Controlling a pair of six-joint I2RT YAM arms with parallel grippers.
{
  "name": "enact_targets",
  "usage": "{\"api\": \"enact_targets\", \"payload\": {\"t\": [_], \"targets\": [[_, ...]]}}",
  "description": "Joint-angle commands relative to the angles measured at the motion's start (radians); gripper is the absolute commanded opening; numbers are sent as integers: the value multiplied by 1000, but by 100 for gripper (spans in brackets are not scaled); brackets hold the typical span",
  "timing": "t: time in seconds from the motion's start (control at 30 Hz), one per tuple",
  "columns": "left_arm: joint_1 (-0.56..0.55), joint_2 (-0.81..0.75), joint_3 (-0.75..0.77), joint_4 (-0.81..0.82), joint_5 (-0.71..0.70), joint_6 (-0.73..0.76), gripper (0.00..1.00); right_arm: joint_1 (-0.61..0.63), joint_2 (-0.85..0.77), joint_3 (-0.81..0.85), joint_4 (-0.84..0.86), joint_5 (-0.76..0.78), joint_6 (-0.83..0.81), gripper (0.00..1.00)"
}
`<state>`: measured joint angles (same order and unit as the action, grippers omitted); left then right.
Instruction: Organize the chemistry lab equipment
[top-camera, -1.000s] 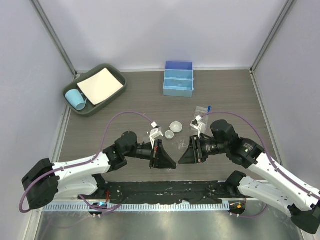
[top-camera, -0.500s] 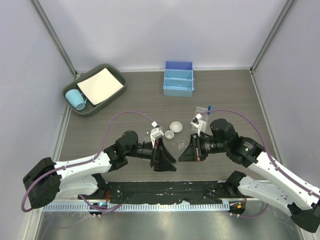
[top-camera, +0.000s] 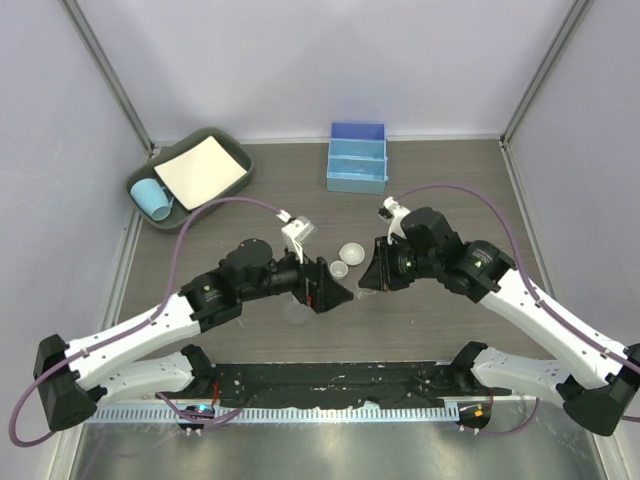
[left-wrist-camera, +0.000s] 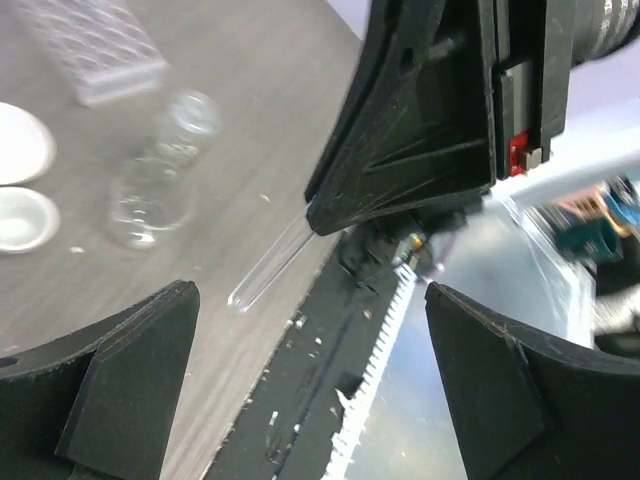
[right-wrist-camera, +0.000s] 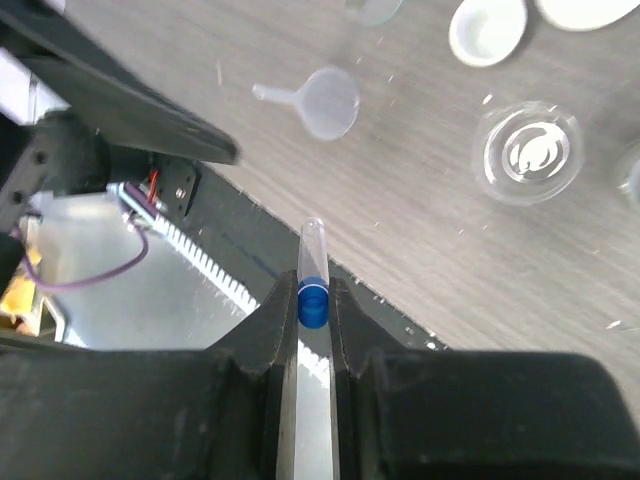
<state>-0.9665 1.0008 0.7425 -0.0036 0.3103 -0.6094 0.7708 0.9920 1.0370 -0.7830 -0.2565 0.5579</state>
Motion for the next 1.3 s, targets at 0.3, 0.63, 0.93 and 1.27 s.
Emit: {"api": "enact_targets", "payload": {"t": [0.3, 0.63, 0.93, 1.27], "targets": [[5, -42, 95, -417, -447, 7, 100, -294, 230, 173, -90, 404, -136, 1], [5, -42, 81, -437, -448, 5, 100, -418, 399, 224, -15, 536, -136, 1], [5, -42, 69, -431, -439, 5, 100, -444, 490, 228, 25, 576, -142, 1], [5, -25, 64, -421, -442, 17, 100, -459, 553, 235, 68, 589, -142, 1]]}}
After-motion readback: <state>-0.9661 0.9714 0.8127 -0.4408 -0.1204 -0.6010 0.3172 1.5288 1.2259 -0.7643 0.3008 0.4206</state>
